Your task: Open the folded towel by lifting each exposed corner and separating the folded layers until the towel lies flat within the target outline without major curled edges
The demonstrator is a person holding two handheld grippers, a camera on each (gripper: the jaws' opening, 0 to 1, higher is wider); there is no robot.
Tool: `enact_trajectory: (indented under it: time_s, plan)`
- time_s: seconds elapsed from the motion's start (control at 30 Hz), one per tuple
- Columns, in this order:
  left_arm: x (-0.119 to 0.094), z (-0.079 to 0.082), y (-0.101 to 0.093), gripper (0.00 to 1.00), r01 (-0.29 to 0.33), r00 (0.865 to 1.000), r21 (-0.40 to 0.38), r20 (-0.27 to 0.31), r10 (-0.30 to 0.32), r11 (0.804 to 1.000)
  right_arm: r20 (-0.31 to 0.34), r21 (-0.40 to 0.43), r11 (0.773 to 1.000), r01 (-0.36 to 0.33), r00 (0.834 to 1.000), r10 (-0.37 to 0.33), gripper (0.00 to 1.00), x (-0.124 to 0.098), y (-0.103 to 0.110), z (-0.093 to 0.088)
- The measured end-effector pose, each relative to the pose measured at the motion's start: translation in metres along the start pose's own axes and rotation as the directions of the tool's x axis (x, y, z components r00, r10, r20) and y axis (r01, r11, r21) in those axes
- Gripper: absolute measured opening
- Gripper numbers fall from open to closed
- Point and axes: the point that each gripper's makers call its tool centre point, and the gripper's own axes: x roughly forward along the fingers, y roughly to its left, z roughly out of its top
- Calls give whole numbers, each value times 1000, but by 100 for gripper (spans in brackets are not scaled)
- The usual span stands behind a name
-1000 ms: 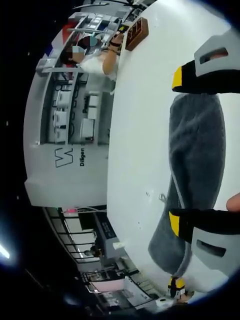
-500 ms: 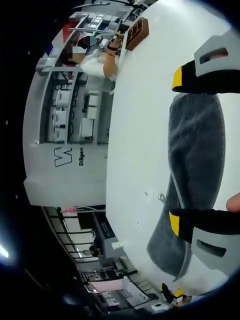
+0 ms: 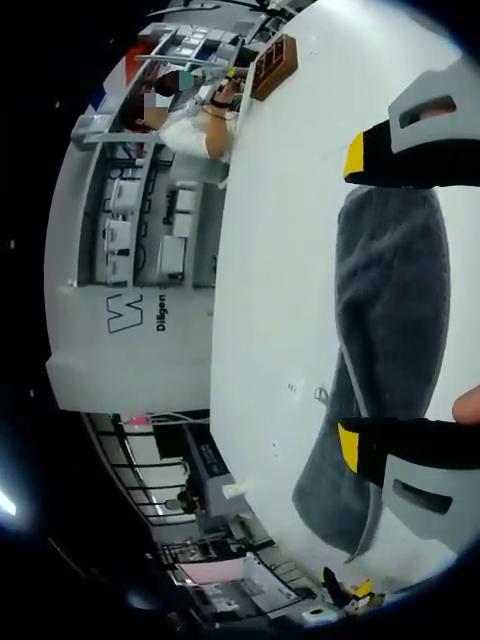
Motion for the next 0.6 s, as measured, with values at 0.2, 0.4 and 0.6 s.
enact_trajectory:
  time_s: [0.2, 0.4, 0.6]
  plan:
    - [0, -3, 4, 99, -19, 1000, 7, -24, 20, 1000, -1, 1, 1000, -1, 1000, 1, 96, 0, 0, 0]
    - [1, -7, 3, 100, -19, 999, 18, -43, 20, 1000, -4, 1, 1000, -1, 1000, 1, 97, -1, 0, -1]
    - [1, -10, 9, 100, -39, 997, 48, -63, 42, 998, -8, 0, 1000, -1, 1000, 1, 97, 1, 0, -1]
